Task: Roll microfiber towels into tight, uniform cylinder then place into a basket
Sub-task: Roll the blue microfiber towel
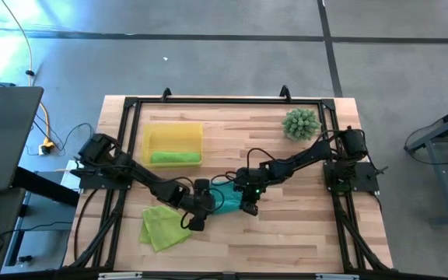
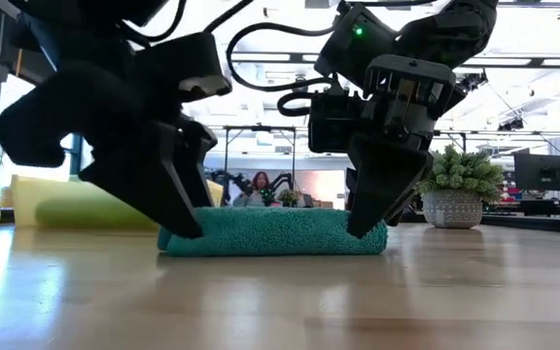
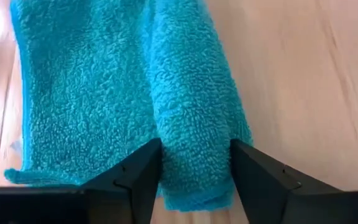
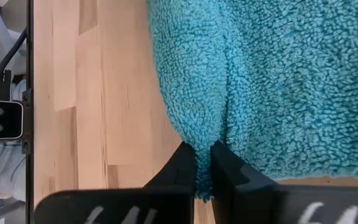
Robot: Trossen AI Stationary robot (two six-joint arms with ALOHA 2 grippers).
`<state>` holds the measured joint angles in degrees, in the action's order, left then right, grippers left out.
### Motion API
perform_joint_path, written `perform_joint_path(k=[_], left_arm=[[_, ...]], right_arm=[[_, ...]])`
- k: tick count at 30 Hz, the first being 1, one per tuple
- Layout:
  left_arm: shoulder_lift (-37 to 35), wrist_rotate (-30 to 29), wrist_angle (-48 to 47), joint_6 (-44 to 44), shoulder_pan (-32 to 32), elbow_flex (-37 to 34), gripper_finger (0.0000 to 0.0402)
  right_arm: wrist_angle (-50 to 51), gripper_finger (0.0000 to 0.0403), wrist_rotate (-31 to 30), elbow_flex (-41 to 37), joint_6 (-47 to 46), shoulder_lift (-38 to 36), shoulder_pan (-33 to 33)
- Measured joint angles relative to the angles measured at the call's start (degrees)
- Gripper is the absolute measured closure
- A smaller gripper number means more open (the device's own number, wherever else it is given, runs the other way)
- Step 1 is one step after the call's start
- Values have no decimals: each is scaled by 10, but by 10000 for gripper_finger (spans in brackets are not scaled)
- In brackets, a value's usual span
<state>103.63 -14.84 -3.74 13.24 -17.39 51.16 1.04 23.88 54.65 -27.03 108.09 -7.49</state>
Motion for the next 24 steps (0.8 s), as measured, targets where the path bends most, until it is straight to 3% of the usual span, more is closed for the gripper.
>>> perform_joint_path(k=[7,13,16,20,24], left_arm=[[10,31,7,45,0,0,303],[10,116,12,68,17,1,387],[9,151,32,89,33,-11,389],[8,198,140,134,51,-66,384],[10,238,264,183,65,-123,387]], right_arm=[[0,399,-6,0,3,0,0],[-2,349,-27,1,26,0,0],[4,315,-29,1,55,-6,1],[43,285,-35,1,107,-34,4],[65,278,-91,0,201,-74,-8]])
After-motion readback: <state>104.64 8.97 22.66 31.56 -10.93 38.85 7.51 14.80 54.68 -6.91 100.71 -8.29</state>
